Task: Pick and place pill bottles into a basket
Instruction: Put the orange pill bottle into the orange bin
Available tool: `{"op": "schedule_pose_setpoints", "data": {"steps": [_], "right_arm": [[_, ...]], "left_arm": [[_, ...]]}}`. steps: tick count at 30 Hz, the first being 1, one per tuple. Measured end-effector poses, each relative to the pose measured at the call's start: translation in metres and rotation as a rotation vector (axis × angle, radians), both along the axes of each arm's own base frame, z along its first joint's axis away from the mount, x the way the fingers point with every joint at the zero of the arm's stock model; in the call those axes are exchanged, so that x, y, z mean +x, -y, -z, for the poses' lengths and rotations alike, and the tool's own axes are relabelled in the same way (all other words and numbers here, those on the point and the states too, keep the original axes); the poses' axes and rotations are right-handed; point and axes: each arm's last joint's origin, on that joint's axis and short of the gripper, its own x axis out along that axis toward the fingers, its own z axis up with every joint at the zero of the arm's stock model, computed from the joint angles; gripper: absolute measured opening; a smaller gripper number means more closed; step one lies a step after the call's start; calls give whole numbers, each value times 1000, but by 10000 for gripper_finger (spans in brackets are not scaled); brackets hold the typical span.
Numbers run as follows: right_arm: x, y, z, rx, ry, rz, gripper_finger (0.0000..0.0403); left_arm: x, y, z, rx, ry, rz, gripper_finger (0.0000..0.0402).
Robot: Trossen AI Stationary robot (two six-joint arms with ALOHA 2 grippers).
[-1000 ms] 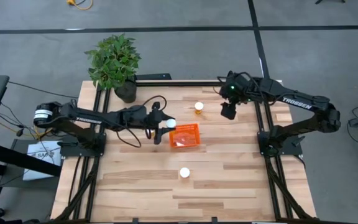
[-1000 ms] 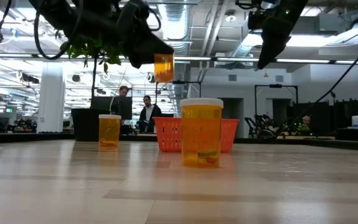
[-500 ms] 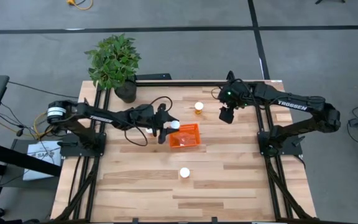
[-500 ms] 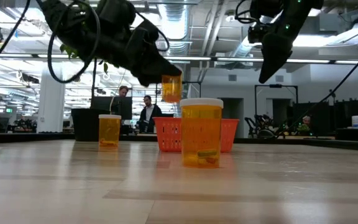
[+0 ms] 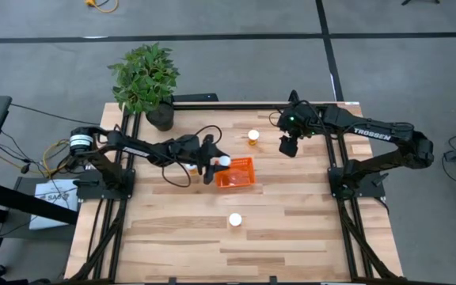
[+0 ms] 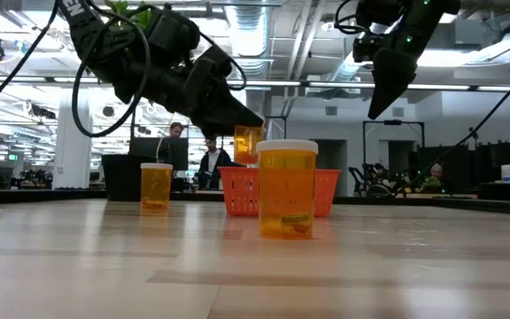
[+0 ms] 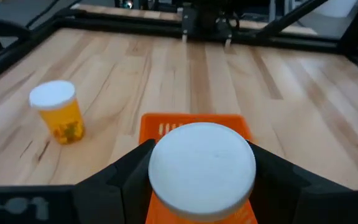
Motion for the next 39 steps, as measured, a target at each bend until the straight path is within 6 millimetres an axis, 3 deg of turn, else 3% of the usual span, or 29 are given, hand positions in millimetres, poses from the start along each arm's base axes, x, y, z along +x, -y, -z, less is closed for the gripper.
{"op": "schedule_pose_setpoints", "data": {"steps": [8,30,39], "right_arm": [[0,0,0,-2,-1,-4,235],[0,1,0,-9,-6,-15,235],[0,1,0,-11,-8,-22,235]], "left_arm": [[-12,5,13,25,18,-58,201],[-12,5,12,80,23,-52,201],[4,3,23,8,20,-25,201]]}}
